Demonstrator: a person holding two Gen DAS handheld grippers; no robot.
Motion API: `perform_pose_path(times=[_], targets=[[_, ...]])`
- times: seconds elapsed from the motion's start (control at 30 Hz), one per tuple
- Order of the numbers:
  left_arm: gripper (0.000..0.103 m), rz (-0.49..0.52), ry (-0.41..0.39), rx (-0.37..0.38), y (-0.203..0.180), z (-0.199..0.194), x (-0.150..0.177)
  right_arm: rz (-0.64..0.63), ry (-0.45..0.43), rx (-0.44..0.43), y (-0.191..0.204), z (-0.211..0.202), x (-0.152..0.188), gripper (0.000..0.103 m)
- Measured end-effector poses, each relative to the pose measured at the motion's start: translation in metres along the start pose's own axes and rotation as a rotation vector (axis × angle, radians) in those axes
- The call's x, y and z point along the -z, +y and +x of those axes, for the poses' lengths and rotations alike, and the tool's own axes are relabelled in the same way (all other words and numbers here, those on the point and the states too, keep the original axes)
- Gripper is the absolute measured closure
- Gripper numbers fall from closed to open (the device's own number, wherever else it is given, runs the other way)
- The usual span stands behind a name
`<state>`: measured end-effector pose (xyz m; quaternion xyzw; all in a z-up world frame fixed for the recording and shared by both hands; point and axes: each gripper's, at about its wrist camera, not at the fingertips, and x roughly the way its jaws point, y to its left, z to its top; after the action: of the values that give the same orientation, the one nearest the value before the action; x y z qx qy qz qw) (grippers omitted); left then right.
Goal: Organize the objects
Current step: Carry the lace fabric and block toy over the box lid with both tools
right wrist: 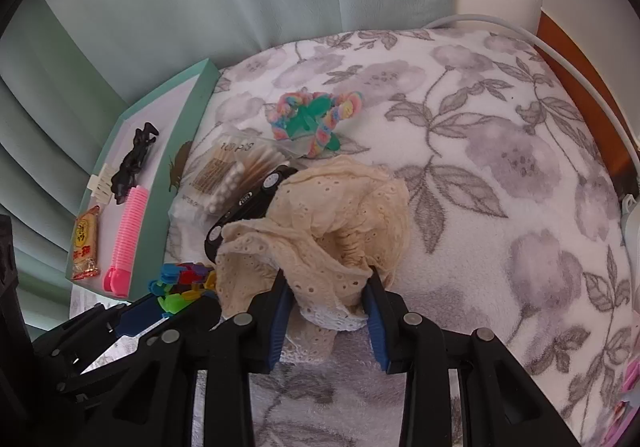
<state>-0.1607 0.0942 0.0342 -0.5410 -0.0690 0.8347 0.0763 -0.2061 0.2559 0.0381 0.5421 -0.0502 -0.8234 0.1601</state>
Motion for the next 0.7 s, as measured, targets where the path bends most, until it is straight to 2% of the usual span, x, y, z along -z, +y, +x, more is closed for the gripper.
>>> perform_pose_path(times=[0.7], targets=[[0.065, -0.047, -0.01, -0.007, 0.015, -0.021, 0.022, 0.045, -0.036, -0.013, 0.005, -0.032, 0.026, 0.083]])
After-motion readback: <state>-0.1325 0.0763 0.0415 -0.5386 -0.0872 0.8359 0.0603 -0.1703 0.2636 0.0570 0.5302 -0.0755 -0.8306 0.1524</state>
